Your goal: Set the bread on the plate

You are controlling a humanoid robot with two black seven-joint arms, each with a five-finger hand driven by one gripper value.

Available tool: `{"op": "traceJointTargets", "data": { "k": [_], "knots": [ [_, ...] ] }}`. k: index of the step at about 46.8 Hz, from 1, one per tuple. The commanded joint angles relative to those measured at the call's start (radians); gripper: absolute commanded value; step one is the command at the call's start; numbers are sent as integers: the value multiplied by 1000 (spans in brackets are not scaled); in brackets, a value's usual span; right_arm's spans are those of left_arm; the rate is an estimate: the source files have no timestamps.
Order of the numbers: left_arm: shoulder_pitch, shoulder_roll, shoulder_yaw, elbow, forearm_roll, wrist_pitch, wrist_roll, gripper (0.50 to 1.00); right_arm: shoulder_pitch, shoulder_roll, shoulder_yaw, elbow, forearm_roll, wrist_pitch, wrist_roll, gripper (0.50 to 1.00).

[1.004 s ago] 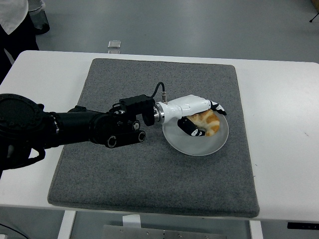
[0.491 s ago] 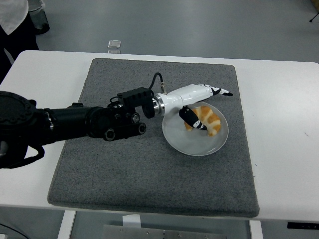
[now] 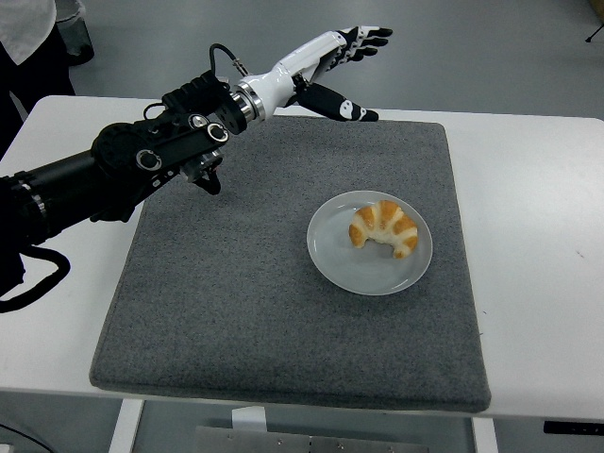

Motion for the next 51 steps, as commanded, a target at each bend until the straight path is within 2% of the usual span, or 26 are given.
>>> {"op": "traceJointTargets", "data": {
  "k": [1, 12, 19, 27, 34, 44, 51],
  "knots": [
    [-4, -1, -2, 58, -90, -49, 2, 990, 0, 0, 0, 0, 0, 0, 0, 930],
    [-15, -1, -10, 218, -360, -205, 11, 990, 0, 0, 0, 0, 0, 0, 0, 930],
    [-13, -1, -13, 298, -455, -270, 14, 990, 0, 0, 0, 0, 2, 0, 0, 930],
    [-1, 34, -61, 327, -585, -317, 17, 990, -1, 0, -2, 0, 0, 0, 0, 930],
    [30, 52, -85, 336, -628, -345, 37, 990, -1, 0, -2, 0, 2, 0, -2, 930],
    [38, 63, -142, 407, -635, -382, 114, 992, -1, 0, -2, 1, 0, 1, -2, 930],
    [70, 69, -165, 407, -647, -386, 123, 990, -1, 0, -2, 3, 0, 1, -3, 932]
  ]
}}
